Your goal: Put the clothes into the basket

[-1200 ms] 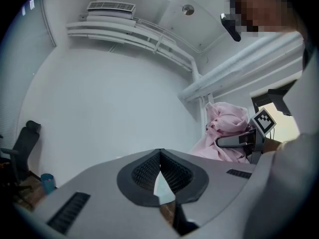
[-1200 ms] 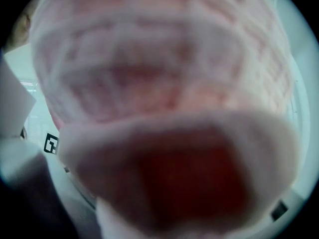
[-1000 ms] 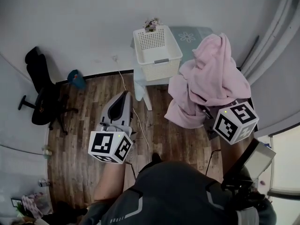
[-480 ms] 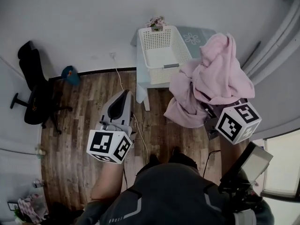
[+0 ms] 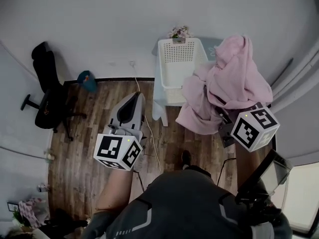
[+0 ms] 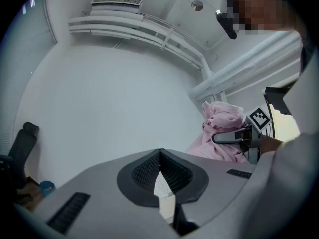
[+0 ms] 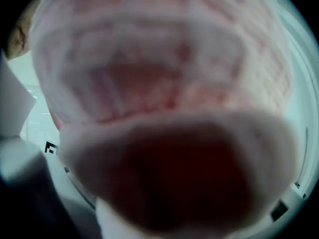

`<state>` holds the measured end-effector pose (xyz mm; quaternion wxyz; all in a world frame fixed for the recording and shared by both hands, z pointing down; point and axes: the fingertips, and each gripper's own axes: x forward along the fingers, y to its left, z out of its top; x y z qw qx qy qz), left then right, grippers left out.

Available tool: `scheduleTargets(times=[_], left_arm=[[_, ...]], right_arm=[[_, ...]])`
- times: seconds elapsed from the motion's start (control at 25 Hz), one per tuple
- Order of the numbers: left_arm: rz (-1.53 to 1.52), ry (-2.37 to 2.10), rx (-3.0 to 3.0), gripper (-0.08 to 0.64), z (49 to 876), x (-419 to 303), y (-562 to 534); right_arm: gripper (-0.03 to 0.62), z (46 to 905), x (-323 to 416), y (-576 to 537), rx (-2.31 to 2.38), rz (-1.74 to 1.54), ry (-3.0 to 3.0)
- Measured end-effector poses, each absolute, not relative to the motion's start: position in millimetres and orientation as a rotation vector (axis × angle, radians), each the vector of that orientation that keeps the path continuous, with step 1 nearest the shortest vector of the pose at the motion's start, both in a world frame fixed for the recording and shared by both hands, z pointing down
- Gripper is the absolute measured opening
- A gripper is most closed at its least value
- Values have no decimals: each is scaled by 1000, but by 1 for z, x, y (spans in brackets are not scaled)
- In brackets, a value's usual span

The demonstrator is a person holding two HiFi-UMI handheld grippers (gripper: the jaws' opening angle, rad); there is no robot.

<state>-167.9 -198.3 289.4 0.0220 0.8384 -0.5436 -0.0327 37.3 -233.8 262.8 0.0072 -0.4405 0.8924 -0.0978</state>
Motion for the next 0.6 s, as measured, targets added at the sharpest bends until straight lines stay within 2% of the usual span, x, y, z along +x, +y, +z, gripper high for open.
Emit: scheduleTargets(times=[0.6], left_arm=[[-1, -1821, 2538, 9, 279, -128, -311]], right_arm=[[349, 249, 68, -358, -1201, -266, 2854]])
